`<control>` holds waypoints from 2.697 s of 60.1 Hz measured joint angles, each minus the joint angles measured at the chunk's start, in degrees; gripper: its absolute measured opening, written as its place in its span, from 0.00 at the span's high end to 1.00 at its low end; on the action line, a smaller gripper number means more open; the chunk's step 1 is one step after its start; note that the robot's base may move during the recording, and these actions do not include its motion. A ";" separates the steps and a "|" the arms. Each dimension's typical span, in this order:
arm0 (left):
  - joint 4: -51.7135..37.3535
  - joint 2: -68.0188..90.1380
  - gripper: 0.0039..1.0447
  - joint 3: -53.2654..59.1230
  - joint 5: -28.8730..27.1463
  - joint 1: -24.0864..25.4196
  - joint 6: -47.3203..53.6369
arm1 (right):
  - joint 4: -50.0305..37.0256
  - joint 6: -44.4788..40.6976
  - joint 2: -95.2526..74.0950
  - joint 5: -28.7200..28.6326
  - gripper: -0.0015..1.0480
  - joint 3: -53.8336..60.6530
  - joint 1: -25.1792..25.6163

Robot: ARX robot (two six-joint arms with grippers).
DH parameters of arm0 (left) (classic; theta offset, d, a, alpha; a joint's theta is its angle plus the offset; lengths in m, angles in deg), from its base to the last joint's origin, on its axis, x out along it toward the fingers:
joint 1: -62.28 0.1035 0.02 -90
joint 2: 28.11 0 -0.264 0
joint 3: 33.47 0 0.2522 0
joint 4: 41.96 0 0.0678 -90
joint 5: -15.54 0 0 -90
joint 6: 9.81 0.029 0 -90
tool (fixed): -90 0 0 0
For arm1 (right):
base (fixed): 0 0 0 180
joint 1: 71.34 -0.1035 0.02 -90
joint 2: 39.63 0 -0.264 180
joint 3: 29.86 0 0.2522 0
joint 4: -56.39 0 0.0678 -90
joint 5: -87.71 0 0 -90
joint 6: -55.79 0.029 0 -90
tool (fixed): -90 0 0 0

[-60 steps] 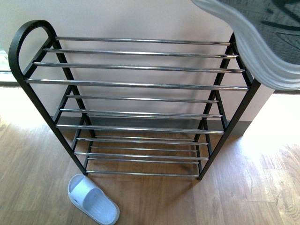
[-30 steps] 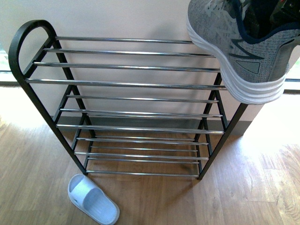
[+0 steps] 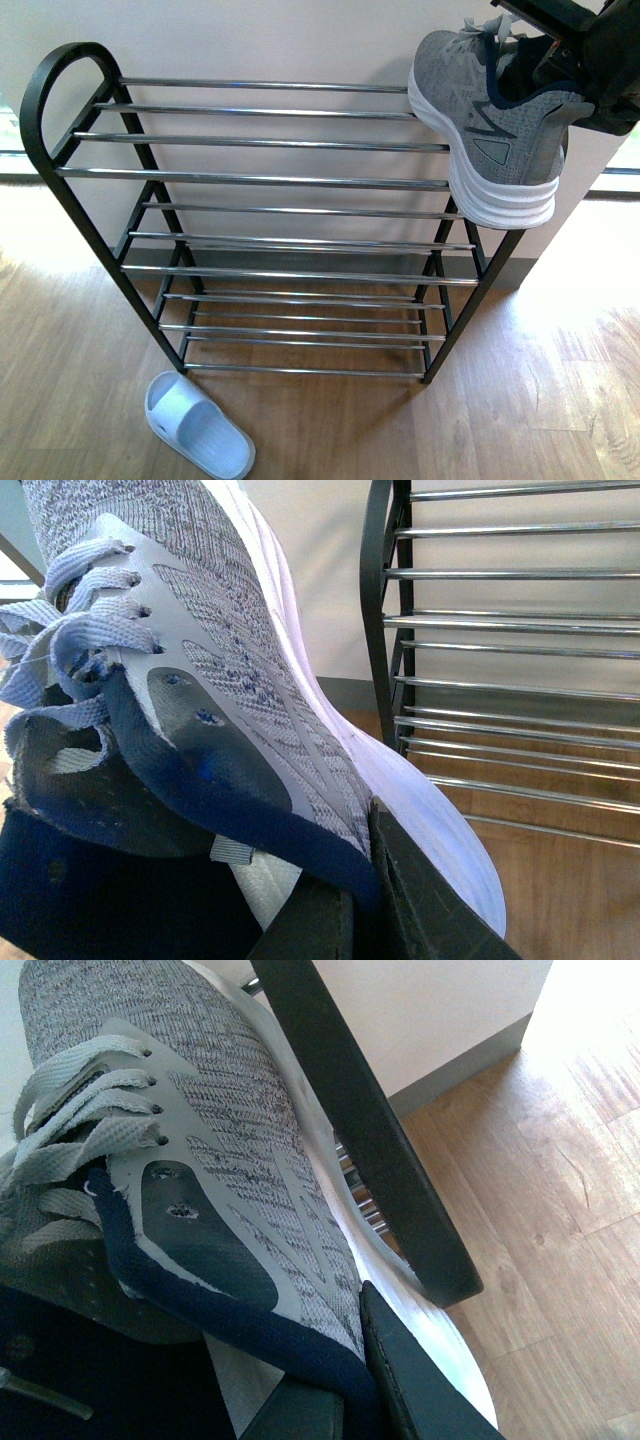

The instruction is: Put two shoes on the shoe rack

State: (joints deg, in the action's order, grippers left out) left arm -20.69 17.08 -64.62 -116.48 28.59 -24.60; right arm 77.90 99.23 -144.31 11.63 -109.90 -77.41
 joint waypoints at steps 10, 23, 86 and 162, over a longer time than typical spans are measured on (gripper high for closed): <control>0.00 0.00 0.99 0.00 0.00 0.00 0.00 | 0.00 0.61 -1.49 -0.15 0.99 -1.33 0.98; 0.00 0.00 0.99 0.00 0.00 0.00 0.00 | -0.04 0.55 -2.75 -0.09 0.99 -2.40 1.86; 0.00 0.00 0.99 0.00 0.00 0.00 0.00 | -18.56 -20.94 39.87 -19.82 0.09 28.98 9.79; 0.00 0.00 0.99 0.00 -0.02 0.00 0.00 | -25.53 -43.17 81.83 -21.53 0.98 61.61 14.05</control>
State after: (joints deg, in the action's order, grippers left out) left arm -20.69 17.08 -64.62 -116.50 28.59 -24.60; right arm 52.37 56.06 -62.48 -9.90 -48.29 -63.36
